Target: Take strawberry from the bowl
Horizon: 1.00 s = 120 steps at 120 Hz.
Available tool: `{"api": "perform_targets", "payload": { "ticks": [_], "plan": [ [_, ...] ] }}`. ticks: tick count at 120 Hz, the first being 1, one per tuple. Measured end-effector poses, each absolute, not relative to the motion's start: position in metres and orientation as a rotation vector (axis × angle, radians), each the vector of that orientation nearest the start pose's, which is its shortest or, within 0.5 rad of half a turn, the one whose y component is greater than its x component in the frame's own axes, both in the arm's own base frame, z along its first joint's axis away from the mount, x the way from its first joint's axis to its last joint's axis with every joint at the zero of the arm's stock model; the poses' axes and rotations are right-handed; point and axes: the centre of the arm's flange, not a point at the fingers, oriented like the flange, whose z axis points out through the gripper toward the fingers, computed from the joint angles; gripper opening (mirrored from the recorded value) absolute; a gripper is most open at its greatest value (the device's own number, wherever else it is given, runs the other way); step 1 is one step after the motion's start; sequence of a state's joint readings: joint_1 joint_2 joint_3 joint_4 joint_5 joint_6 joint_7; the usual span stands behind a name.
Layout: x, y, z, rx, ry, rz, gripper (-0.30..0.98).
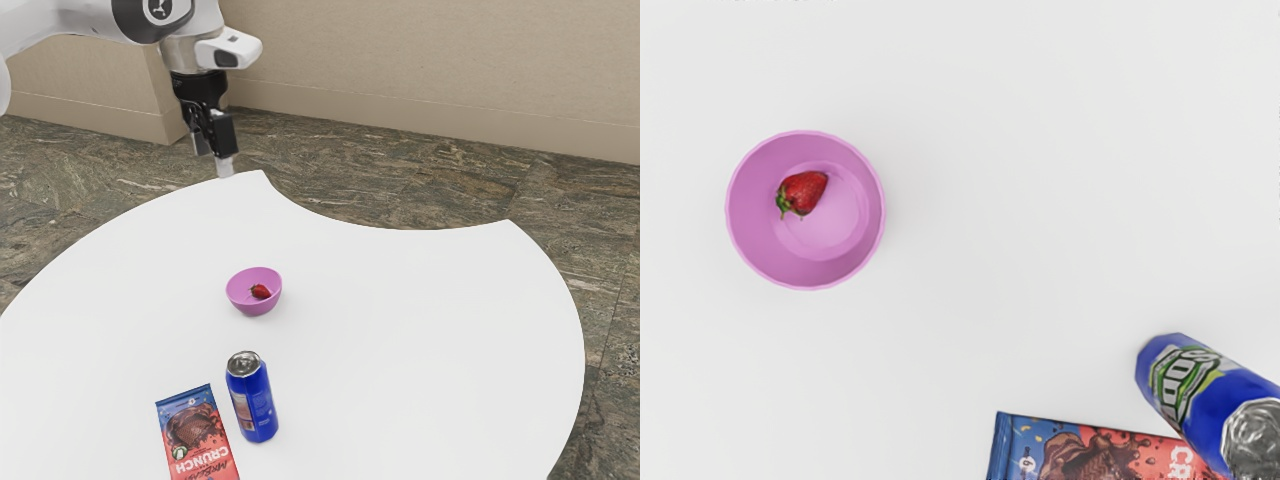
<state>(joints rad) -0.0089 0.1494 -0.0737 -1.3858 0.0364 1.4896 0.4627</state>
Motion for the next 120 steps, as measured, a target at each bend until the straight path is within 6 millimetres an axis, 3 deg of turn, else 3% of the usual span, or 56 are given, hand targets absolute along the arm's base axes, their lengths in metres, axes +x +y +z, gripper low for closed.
{"api": "perform_targets", "payload": {
  "ticks": [21,31,36,42,49,55,58,61,65,77,84,94,103,120],
  "plan": [
    [0.593,-0.026,0.617,-3.029,0.894,0.075,0.69],
    [0.597,0.017,0.608,-3.136,0.824,0.062,0.69],
    [0.597,0.020,0.608,-3.150,0.835,0.054,0.69],
    [0.591,-0.019,0.621,-3.089,0.960,0.033,0.69],
    [0.574,-0.106,0.636,-2.925,1.225,0.021,0.68],
    [0.559,-0.174,0.632,-2.765,1.454,0.048,0.68],
    [0.555,-0.193,0.624,-2.704,1.530,0.070,0.68],
    [0.555,-0.198,0.611,-2.662,1.576,0.101,0.67],
    [0.556,-0.184,0.586,-2.634,1.593,0.158,0.66],
    [0.573,-0.106,0.495,-2.634,1.593,0.299,0.60],
    [0.588,-0.086,0.457,-2.618,1.650,0.300,0.56],
    [0.604,-0.072,0.435,-2.563,1.733,0.241,0.52],
    [0.619,-0.050,0.429,-2.532,1.775,0.178,0.49],
    [0.627,-0.019,0.408,-2.496,1.857,0.142,0.41]
  ]
}}
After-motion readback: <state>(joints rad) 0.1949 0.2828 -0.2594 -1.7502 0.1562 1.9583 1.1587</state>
